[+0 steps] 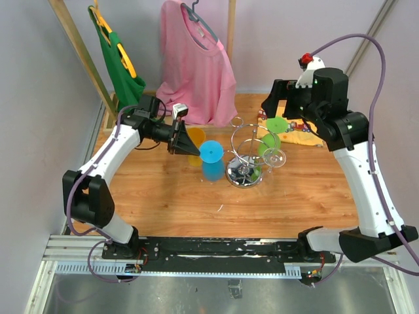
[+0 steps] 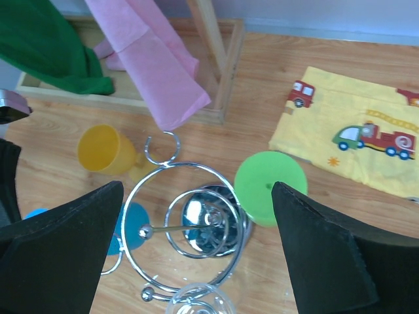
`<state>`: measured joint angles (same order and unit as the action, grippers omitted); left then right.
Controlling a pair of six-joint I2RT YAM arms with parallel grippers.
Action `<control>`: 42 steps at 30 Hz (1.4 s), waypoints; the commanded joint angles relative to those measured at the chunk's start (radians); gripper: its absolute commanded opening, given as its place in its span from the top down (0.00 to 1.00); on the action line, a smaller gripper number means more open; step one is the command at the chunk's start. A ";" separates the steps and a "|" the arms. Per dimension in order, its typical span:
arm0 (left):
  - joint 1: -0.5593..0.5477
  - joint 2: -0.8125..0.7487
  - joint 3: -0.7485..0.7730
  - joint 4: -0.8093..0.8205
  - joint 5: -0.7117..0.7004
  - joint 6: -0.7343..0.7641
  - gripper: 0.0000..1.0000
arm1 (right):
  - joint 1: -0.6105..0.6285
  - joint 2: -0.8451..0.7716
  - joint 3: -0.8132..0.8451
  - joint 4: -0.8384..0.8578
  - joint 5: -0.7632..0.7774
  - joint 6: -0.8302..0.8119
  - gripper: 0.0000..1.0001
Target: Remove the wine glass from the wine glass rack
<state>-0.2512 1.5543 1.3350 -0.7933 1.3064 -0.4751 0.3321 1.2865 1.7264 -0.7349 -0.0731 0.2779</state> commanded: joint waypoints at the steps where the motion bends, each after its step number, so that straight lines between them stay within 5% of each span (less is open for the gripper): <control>1: 0.019 -0.028 0.022 -0.020 0.033 -0.009 1.00 | -0.011 0.040 0.059 0.039 -0.161 0.075 0.03; 18: 0.066 0.022 0.176 -0.018 0.037 -0.027 1.00 | 0.046 0.216 0.231 0.072 -0.560 0.291 0.17; 42: 0.075 0.015 0.181 -0.020 0.046 -0.016 1.00 | 0.223 0.373 0.272 -0.177 -0.664 0.229 0.55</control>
<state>-0.1852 1.5707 1.4868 -0.8074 1.3216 -0.4828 0.5308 1.6562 1.9854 -0.8368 -0.6868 0.5419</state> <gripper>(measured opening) 0.011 0.463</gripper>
